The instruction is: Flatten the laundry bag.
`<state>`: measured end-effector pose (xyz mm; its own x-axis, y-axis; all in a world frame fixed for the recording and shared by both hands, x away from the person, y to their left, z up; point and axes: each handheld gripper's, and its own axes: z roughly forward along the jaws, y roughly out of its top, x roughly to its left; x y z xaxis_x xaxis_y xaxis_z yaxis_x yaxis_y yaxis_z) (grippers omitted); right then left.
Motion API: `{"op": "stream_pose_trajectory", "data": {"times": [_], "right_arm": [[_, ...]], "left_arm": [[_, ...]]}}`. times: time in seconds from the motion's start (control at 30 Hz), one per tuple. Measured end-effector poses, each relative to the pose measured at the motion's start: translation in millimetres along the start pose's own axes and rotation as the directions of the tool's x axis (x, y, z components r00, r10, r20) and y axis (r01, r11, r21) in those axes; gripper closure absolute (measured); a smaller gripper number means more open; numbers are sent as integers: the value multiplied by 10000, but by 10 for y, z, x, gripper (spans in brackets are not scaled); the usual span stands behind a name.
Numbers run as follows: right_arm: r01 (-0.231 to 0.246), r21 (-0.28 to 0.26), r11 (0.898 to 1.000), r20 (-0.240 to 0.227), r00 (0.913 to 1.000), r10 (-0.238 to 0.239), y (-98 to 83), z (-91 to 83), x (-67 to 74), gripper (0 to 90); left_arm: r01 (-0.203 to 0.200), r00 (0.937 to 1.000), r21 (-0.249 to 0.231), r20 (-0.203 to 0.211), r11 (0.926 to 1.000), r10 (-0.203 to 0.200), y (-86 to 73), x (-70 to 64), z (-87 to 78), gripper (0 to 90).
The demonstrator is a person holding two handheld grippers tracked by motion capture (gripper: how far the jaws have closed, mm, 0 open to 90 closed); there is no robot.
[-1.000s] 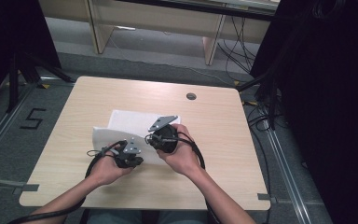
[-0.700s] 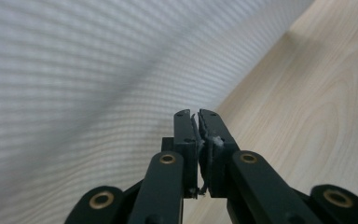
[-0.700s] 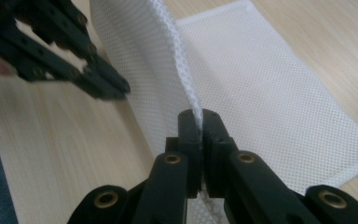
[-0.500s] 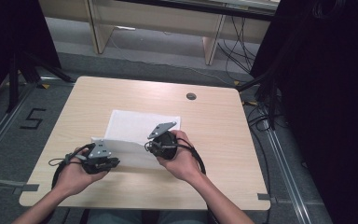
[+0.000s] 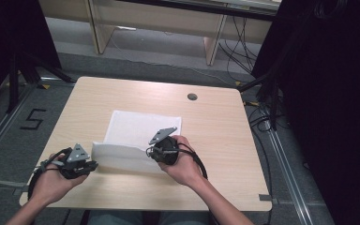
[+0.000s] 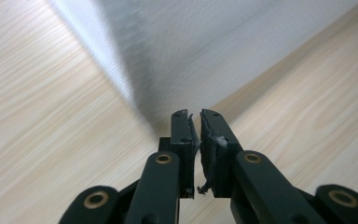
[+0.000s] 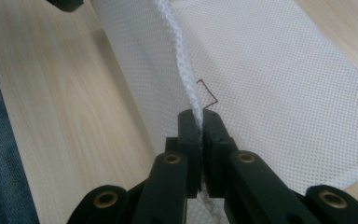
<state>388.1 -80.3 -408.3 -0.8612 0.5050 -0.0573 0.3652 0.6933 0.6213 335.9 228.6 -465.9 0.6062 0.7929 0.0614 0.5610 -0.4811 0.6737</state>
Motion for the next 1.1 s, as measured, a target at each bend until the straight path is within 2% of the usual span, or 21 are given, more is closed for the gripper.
{"op": "stream_pose_trajectory", "data": {"times": [0.03,0.07,0.1,0.17,0.2,0.23,0.33,0.37,0.5,0.53,0.57,0.6,0.63,0.67,0.7,0.8,0.87,0.97,1.0,1.03,1.1], "right_arm": [[-117,162,9998,-11,9999,118,-1,-12,13,885],[-7,144,9999,82,10000,6,-4,-7,9,885],[-59,86,9999,-33,10000,59,-7,-2,16,885],[-239,137,9996,110,9997,237,-10,2,32,885],[-35,43,10000,-33,10000,35,-13,7,29,885],[-152,77,9999,-62,9999,153,-15,5,42,885],[163,65,9998,-71,9998,-163,-25,6,38,885],[93,101,9999,-37,10000,-92,-29,7,45,885],[72,66,10000,-154,9999,-71,-62,23,69,885],[130,162,9998,-141,9998,-128,-68,17,70,885],[66,125,9999,-166,9998,-64,-83,29,85,885],[119,213,9997,-192,9997,-115,-88,25,84,885],[213,187,9996,-301,9993,-208,-102,42,94,885],[105,294,9995,-274,9996,-97,-108,31,99,885],[105,294,9995,-274,9996,-97,-108,31,99,885],[207,268,9994,-308,9993,-199,-135,54,118,884],[277,300,9992,-366,9990,-266,-156,66,126,884],[139,518,9986,-463,9989,-115,-180,72,152,884],[381,420,9984,-464,9983,-361,-190,86,149,883],[326,533,9980,-499,9983,-299,-202,85,165,883],[251,561,9981,-526,9984,-221,-231,99,190,881]], "left_arm": [[21,9999,72,-140,10000,-20,-19,30,-21,825],[282,9993,14,-227,9996,-282,-41,55,-26,825],[470,9984,82,-332,9989,-467,-53,80,-43,828],[710,9948,38,-728,9975,-706,-69,138,-67,834],[923,9923,4,-824,9957,-920,-73,166,-76,837],[1053,9896,-32,-984,9944,-1051,-78,192,-85,838],[1254,9822,-16,-1405,9921,-1244,-84,258,-110,839],[1368,9799,-109,-1451,9905,-1369,-90,275,-109,838],[1271,9761,-428,-1724,9910,-1326,-102,323,-120,801],[1226,9759,-543,-1752,9910,-1303,-100,337,-124,796],[1382,9727,-737,-1774,9877,-1493,-102,330,-116,789],[1286,9739,-758,-1783,9888,-1403,-100,343,-126,782],[1282,9688,-1145,-1978,9851,-1491,-94,343,-125,761],[1282,9688,-1145,-1978,9851,-1491,-94,343,-125,740],[1406,9647,-1610,-1994,9769,-1717,-87,336,-113,740],[1373,9588,-2137,-2165,9672,-1839,-71,343,-149,732],[1366,9587,-2222,-2159,9654,-1853,-69,341,-155,724],[1454,9625,-2286,-1925,9626,-1910,-73,335,-132,714],[1460,9646,-2228,-1841,9639,-1887,-73,337,-126,711],[1434,9664,-2302,-1770,9625,-1863,-68,332,-122,706],[1471,9660,-2362,-1742,9605,-1908,-59,320,-121,695]]}}
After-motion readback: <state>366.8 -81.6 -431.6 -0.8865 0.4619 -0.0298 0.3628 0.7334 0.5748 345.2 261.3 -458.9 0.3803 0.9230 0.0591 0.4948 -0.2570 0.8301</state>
